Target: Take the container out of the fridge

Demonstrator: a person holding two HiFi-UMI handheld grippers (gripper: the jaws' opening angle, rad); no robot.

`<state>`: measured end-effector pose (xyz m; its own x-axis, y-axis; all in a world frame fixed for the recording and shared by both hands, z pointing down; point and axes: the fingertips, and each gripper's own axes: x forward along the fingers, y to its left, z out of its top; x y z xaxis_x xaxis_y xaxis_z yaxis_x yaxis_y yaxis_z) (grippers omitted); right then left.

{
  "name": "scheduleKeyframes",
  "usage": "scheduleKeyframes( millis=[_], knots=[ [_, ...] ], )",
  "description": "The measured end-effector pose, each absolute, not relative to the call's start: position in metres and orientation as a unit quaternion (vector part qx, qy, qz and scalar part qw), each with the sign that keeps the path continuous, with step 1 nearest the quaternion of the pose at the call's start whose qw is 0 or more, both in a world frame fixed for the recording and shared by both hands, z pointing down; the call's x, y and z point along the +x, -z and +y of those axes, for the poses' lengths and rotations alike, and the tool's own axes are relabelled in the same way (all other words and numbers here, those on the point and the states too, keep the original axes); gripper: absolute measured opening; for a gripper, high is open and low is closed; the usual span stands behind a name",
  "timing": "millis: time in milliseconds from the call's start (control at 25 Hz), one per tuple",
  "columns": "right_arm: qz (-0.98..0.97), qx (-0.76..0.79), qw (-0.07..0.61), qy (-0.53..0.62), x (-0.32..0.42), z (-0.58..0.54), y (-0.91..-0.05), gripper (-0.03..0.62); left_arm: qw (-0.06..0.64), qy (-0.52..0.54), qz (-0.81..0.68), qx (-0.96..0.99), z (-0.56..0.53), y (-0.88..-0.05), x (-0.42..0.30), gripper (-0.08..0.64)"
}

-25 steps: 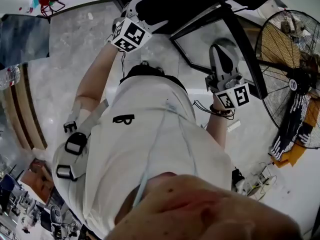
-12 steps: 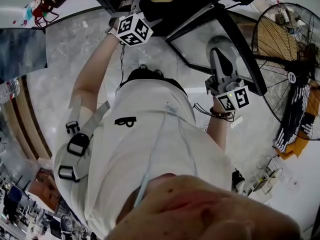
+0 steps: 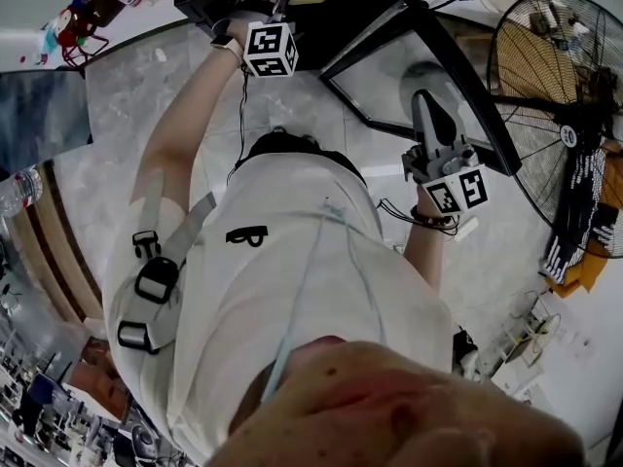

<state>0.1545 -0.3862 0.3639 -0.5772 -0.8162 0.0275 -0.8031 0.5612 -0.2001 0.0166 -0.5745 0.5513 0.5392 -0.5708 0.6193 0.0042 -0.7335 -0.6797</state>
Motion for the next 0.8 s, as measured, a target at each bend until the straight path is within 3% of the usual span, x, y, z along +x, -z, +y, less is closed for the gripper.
scheduleKeyframes(
  millis=[440,680,720,800],
  knots=[
    [0.868,-0.475,0.077,0.121,0.166,-0.372,-0.359,0.017,0.464,0.5,0.159,-0.714,-0.609,-0.581,0.027,0.457],
    [0.864,-0.484,0.065,0.124,0.169,-0.36,-0.364,0.017,0.489,0.498,0.187,-0.692,-0.619,-0.578,0.025,0.446],
    [0.864,-0.484,0.065,0.125,0.169,-0.358,-0.364,0.015,0.496,0.494,0.195,-0.687,-0.62,-0.574,0.025,0.405],
    [0.863,-0.485,0.063,0.124,0.169,-0.356,-0.364,0.017,0.51,0.479,0.218,-0.68,-0.623,-0.559,0.025,0.198]
  ],
)
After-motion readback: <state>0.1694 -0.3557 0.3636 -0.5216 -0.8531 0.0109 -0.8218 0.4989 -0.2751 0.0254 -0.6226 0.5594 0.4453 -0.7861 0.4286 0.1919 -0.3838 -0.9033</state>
